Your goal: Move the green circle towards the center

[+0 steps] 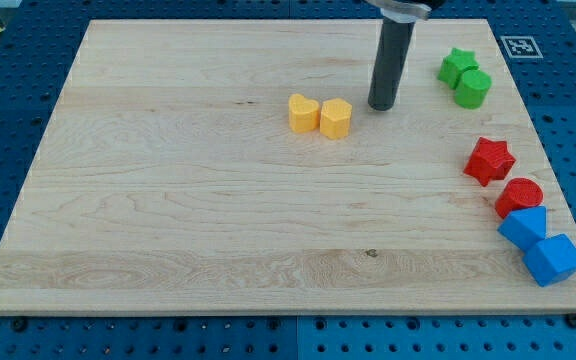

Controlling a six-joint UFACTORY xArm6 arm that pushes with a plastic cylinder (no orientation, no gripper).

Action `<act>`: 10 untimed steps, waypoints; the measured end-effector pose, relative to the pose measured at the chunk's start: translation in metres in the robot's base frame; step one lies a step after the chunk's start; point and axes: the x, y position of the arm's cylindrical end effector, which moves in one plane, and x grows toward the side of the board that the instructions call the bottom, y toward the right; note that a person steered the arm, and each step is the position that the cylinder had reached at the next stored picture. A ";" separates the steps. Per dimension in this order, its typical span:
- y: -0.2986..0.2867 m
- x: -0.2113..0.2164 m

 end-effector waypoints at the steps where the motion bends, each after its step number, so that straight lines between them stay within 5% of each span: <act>1: 0.028 0.000; 4: 0.133 0.050; 5: 0.166 0.030; 6: 0.169 -0.016; 8: 0.077 -0.018; 10: 0.060 -0.008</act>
